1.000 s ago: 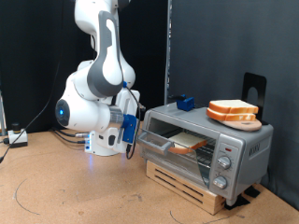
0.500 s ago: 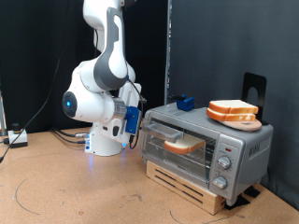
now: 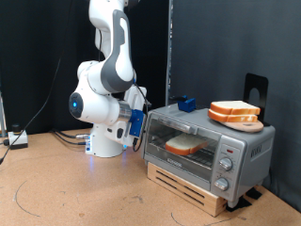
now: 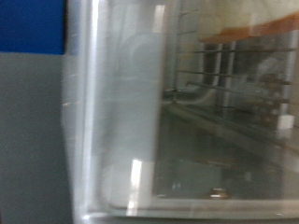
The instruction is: Make a piece of toast with the oven
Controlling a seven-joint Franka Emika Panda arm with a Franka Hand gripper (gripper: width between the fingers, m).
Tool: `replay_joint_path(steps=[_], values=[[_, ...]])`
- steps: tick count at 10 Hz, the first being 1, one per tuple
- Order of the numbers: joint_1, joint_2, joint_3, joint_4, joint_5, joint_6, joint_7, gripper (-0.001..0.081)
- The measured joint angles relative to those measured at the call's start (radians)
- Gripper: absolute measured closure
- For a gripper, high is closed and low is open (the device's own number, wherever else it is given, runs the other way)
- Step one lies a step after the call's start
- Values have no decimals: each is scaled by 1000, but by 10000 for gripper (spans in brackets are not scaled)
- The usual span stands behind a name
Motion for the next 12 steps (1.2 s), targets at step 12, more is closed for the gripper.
replay_joint_path(steps=[12], values=[[-87,181,-50,213,-67,51,45,-3]])
